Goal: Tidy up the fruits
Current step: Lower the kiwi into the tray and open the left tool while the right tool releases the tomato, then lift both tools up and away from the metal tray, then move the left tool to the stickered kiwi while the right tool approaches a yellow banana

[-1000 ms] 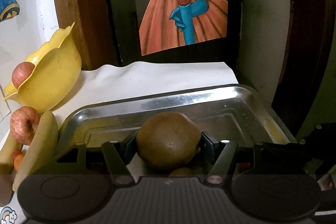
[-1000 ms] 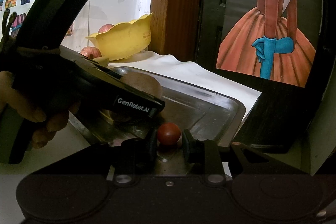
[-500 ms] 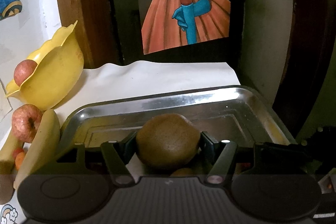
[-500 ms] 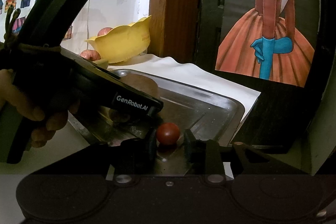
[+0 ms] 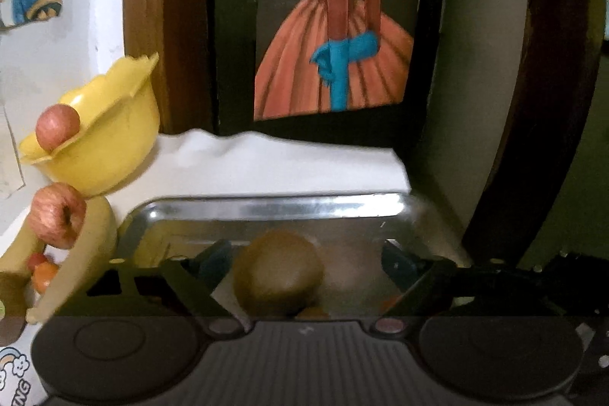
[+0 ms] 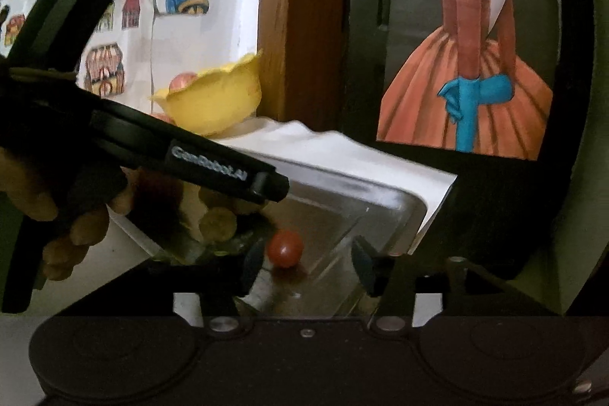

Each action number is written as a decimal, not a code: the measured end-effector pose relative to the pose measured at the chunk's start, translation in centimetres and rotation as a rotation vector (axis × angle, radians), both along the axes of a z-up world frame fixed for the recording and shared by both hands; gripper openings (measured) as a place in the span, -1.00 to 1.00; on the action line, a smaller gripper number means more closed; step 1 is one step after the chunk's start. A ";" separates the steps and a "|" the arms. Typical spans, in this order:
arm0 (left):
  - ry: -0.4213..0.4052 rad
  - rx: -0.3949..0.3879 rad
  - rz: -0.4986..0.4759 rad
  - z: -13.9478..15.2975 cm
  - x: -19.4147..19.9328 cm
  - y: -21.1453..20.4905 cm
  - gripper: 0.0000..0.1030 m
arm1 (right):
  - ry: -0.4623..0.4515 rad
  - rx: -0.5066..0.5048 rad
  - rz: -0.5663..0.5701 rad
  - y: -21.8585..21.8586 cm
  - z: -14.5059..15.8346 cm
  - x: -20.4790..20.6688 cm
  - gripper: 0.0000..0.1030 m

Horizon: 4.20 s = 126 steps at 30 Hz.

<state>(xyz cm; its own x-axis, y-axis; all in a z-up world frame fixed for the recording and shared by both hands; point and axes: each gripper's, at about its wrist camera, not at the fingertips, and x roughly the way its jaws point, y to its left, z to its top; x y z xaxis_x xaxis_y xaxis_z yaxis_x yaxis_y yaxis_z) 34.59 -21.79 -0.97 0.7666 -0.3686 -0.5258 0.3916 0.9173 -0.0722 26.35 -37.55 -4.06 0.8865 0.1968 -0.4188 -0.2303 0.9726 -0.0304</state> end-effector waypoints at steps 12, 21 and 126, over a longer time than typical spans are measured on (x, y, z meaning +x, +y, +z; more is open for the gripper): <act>-0.181 -0.133 0.052 7.3 -8.8 6.9 0.99 | -0.161 -0.012 0.012 2.9 6.6 -7.7 0.75; -0.267 -0.162 0.104 9.6 -17.0 14.2 0.99 | -0.215 0.045 0.046 7.3 9.3 -13.0 0.98; 0.067 -0.030 0.230 -3.4 2.2 25.0 0.69 | 0.403 -0.135 0.242 21.6 2.5 22.5 0.37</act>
<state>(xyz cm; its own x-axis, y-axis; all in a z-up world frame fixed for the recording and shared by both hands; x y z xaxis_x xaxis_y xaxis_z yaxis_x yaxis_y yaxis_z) 36.82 3.22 -4.36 0.7961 -0.2044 -0.5697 0.1659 0.9789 -0.1193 48.87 -15.99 -1.58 0.5845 0.2972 -0.7550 -0.4684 0.8834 -0.0150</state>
